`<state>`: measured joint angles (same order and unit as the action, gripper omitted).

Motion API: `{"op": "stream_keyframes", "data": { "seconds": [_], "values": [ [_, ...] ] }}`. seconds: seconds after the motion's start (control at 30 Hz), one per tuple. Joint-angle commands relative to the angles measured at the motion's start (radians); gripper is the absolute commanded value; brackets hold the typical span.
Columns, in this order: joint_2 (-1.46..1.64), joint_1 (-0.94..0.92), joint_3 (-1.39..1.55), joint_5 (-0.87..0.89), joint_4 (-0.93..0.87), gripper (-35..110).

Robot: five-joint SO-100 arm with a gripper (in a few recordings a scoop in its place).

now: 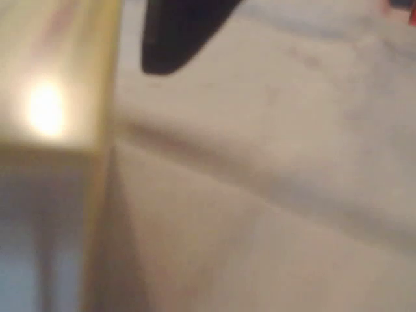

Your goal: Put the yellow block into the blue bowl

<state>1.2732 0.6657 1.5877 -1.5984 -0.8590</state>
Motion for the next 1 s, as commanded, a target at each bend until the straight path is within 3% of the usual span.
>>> {"op": "stream_keyframes", "data": {
  "seconds": [0.0,0.17,0.33,0.53,0.97],
  "values": [
    [-0.006,-0.006,-0.074,-0.006,0.017,28],
    [-0.025,-0.006,-0.080,-0.006,0.017,21],
    [-0.023,-0.006,-0.081,-0.005,0.018,-2],
    [0.018,-0.008,-0.109,0.009,0.018,1],
    [0.270,-0.037,-0.230,0.322,0.005,0]
  ]
}}
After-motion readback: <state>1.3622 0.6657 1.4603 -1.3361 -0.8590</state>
